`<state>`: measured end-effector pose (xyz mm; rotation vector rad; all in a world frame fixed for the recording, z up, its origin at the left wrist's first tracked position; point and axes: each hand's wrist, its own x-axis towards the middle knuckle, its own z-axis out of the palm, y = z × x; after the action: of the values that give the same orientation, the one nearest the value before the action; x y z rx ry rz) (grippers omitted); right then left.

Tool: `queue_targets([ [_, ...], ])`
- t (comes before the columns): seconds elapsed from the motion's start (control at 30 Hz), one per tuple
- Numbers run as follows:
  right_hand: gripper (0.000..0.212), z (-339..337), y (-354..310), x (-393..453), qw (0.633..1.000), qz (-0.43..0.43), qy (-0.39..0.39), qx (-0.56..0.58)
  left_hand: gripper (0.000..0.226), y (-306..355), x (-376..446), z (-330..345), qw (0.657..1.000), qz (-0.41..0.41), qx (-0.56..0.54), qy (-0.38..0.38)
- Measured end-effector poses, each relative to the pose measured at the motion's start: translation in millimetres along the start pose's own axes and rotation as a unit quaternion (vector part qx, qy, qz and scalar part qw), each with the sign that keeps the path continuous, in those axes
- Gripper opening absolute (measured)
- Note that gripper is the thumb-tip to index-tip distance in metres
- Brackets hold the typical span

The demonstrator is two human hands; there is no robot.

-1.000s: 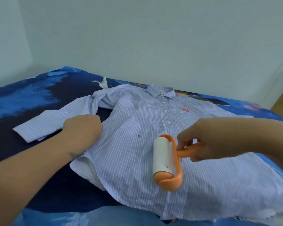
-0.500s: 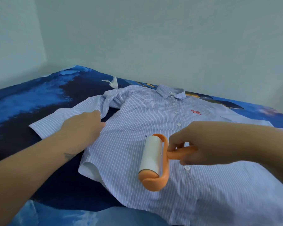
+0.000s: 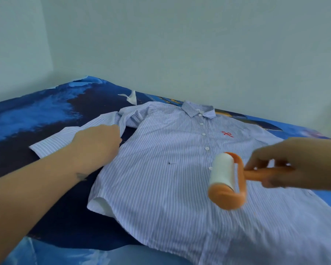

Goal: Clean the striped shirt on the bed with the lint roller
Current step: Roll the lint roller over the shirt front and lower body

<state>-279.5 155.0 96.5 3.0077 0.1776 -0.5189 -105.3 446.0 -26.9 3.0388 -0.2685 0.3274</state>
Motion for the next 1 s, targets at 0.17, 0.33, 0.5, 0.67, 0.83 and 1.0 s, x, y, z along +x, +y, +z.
queue_targets([
  [0.17,0.014,14,-11,38,0.998,-0.007,0.05,-0.028,0.039,21,16,10,1.0,0.02,-0.022,0.0],
  [0.33,0.016,17,-27,75,0.997,-0.039,0.065,-0.004,0.032,18,12,19,0.999,0.018,0.019,0.042],
  [0.5,0.021,10,-54,111,0.991,-0.089,0.098,-0.004,0.036,14,15,22,0.998,0.005,-0.006,0.054],
  [0.67,0.018,0,-81,140,0.986,-0.126,0.113,-0.008,0.035,10,19,25,0.998,-0.003,-0.057,0.029],
  [0.83,0.018,4,-81,140,0.984,-0.129,0.12,-0.001,0.034,7,19,26,0.997,0.0,-0.077,0.025],
  [1.0,0.021,14,-54,108,0.99,-0.092,0.11,-0.014,0.034,9,17,30,0.997,0.014,-0.042,0.059],
])
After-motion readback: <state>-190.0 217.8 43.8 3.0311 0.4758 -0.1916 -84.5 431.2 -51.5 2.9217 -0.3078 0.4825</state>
